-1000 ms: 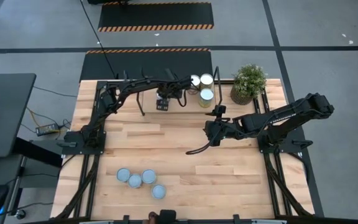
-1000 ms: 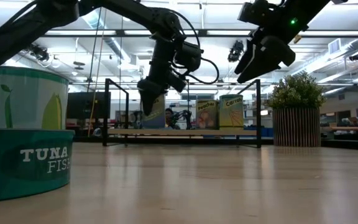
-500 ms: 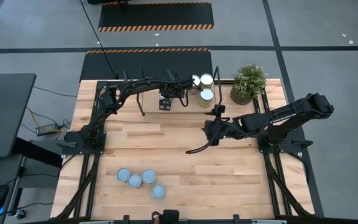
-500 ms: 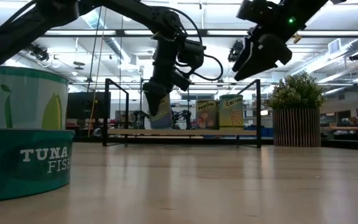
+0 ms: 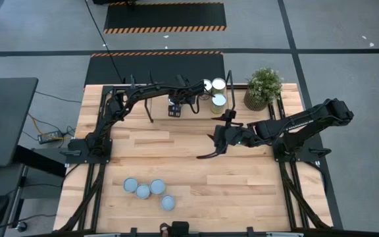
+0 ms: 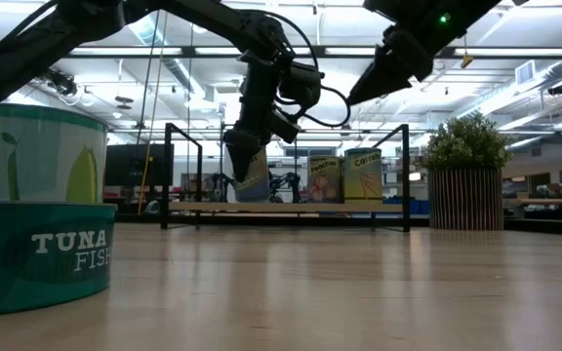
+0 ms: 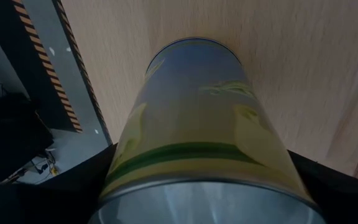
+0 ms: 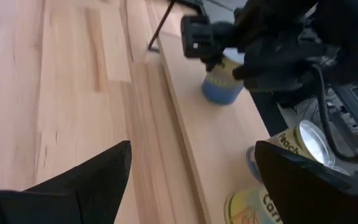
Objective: Pick and place cans onto a shelf
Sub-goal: Put the canned peas on the shelf
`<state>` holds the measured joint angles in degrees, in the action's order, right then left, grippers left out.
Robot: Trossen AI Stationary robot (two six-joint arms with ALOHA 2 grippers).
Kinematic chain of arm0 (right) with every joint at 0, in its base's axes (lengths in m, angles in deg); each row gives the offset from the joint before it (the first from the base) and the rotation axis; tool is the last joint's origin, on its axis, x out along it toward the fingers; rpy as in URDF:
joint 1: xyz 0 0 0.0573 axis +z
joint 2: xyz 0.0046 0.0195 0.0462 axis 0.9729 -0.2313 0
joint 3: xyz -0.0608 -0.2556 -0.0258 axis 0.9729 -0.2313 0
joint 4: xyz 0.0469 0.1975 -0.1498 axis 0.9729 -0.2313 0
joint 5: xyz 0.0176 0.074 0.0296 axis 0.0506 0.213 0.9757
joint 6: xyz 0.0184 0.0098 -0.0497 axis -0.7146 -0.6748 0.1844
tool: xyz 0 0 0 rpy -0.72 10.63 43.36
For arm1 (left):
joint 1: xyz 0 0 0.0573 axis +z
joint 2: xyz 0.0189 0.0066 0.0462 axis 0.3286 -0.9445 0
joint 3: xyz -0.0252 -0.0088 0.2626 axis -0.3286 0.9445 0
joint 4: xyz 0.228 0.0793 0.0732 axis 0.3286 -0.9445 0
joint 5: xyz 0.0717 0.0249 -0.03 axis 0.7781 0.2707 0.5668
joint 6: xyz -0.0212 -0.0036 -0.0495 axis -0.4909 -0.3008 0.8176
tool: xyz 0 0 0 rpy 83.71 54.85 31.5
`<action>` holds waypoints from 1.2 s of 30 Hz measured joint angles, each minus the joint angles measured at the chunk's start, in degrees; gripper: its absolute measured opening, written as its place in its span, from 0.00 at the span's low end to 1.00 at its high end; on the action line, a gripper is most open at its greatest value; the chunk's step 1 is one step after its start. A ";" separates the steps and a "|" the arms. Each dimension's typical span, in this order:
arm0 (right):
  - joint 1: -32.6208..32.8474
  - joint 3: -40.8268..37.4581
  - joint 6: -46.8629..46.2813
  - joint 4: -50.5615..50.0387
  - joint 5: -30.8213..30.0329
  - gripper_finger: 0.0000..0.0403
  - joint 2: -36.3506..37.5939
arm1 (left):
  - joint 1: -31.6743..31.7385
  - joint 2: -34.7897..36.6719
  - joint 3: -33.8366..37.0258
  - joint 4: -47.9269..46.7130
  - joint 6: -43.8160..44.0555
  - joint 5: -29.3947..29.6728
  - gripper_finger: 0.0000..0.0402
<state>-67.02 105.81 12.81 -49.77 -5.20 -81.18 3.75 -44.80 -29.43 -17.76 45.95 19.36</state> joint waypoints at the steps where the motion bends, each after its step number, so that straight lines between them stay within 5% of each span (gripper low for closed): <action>1: 0.00 0.00 -0.01 0.86 0.00 0.87 0.00 | 0.00 0.00 0.00 0.00 0.01 -0.01 0.79; 36: 0.00 0.00 0.00 10.49 0.04 0.87 0.00 | -1.07 0.00 0.00 -0.21 7.38 -0.05 0.79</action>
<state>-67.02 105.81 12.81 -39.28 -5.15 -81.18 2.68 -44.80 -29.43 -17.98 53.33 19.32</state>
